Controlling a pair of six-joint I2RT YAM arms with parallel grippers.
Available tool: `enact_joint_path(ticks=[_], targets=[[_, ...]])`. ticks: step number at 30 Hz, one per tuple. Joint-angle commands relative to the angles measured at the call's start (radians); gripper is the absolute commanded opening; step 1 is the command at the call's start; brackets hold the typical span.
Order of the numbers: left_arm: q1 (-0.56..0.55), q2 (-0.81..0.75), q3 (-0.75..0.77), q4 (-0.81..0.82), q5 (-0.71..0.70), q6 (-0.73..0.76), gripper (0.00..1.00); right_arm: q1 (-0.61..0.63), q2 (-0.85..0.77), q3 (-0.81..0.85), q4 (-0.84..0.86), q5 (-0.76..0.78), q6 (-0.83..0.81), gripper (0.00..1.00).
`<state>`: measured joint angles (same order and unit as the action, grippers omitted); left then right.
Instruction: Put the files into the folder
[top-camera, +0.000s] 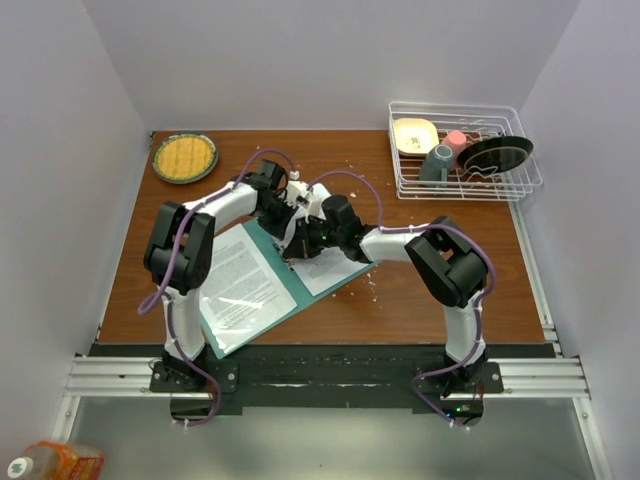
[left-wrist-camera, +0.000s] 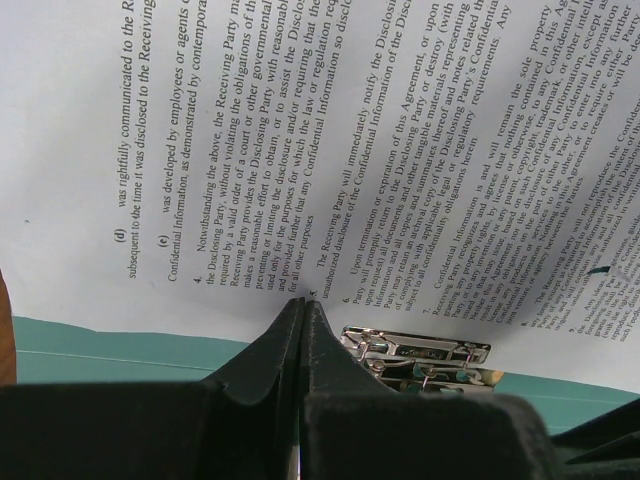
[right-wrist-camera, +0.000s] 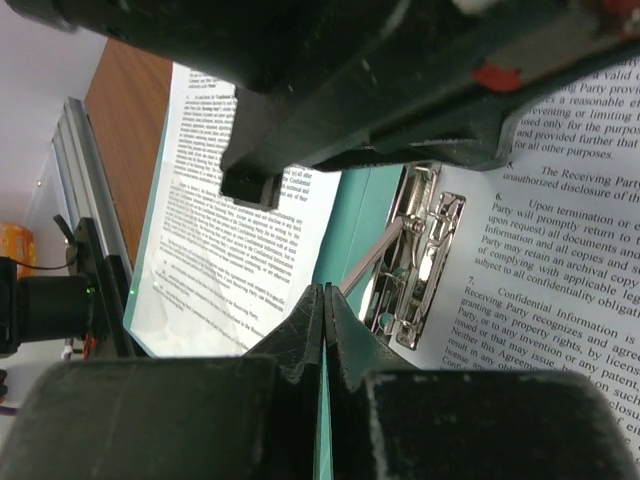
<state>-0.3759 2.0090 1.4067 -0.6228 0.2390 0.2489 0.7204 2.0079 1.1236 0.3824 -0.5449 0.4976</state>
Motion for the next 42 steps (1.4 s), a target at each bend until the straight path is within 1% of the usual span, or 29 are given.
enact_joint_path(ticks=[1,9,16,23,35,42], targets=[[-0.003,0.028,-0.035,-0.068,-0.03,0.027,0.0,0.001,0.017,-0.044,0.0,-0.02,-0.001,0.0],[-0.001,0.03,-0.026,-0.068,-0.03,0.029,0.0,0.005,0.005,-0.105,-0.037,0.005,-0.019,0.0],[-0.001,0.03,-0.023,-0.069,-0.027,0.027,0.0,0.017,0.012,-0.096,-0.091,0.033,-0.054,0.0],[0.0,0.031,-0.02,-0.069,-0.03,0.029,0.0,0.042,0.02,-0.099,-0.163,0.109,-0.1,0.0],[0.0,0.033,-0.018,-0.069,-0.026,0.029,0.0,0.048,0.028,-0.142,-0.166,0.161,-0.085,0.0],[0.003,0.034,-0.022,-0.066,-0.023,0.03,0.0,0.053,0.029,-0.16,-0.188,0.224,-0.096,0.0]])
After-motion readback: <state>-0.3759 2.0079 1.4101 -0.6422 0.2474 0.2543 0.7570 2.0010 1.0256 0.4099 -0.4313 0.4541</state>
